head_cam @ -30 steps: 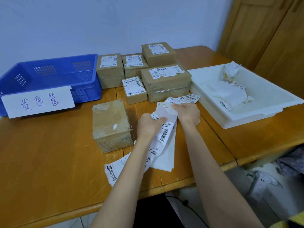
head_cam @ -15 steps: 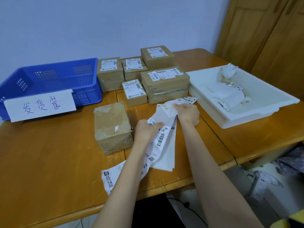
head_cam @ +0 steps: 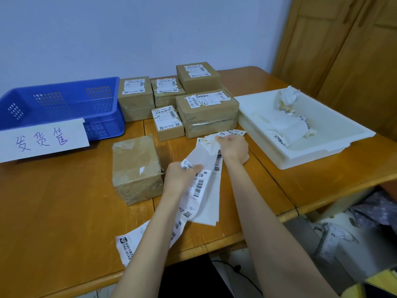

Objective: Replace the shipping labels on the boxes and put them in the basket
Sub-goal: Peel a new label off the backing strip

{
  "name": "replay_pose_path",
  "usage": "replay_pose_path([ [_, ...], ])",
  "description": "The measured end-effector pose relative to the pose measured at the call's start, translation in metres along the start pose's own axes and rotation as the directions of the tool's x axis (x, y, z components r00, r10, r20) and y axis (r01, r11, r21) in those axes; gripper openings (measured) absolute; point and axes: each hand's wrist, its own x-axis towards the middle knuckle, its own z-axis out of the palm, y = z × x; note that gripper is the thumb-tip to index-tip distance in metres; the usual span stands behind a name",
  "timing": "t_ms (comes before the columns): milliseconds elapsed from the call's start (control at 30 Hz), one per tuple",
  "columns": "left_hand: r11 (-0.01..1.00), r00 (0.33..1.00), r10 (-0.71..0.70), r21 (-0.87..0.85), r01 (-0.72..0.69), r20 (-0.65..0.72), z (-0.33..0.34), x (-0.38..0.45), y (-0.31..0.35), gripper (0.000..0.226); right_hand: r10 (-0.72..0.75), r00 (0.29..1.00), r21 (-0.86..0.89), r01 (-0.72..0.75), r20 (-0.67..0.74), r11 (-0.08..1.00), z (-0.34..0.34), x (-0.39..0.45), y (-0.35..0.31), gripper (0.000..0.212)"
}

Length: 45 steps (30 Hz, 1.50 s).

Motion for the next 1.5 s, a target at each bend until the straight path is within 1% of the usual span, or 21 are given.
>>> replay_pose_path([
  [233,1.000,1.000,0.011,0.010,-0.010,-0.026,-0.001,0.000,-0.001,0.018,0.017,1.000,0.035,-0.018,0.013,0.999,0.001,0.004,-0.004,0.017],
  [500,1.000,1.000,0.015,0.008,-0.015,-0.019,-0.001,-0.003,0.002,0.017,0.040,0.999,0.121,-0.037,-0.018,0.992,0.001,0.014,0.002,0.028],
  [567,1.000,1.000,0.021,0.003,-0.021,-0.020,-0.001,-0.004,0.003,0.017,0.031,0.999,0.120,-0.028,-0.022,0.992,0.002,0.015,0.003,0.030],
  [733,0.998,0.997,0.064,-0.011,-0.064,-0.051,-0.001,-0.009,0.002,0.019,-0.055,0.998,0.098,0.053,0.021,0.994,0.002,0.018,-0.001,0.031],
  [900,0.998,0.996,0.064,-0.014,-0.065,-0.068,-0.001,-0.012,0.002,0.019,-0.050,0.998,0.088,0.046,0.039,0.995,0.005,0.021,0.002,0.035],
  [1100,0.998,0.996,0.068,0.012,-0.068,-0.059,-0.002,-0.013,0.004,0.020,-0.046,0.999,0.101,0.044,0.014,0.994,0.005,0.027,0.002,0.027],
  [1500,0.995,0.993,0.103,0.018,-0.102,-0.061,-0.006,-0.021,0.007,0.022,-0.034,0.999,0.124,0.034,0.002,0.992,0.007,0.038,0.005,0.025],
])
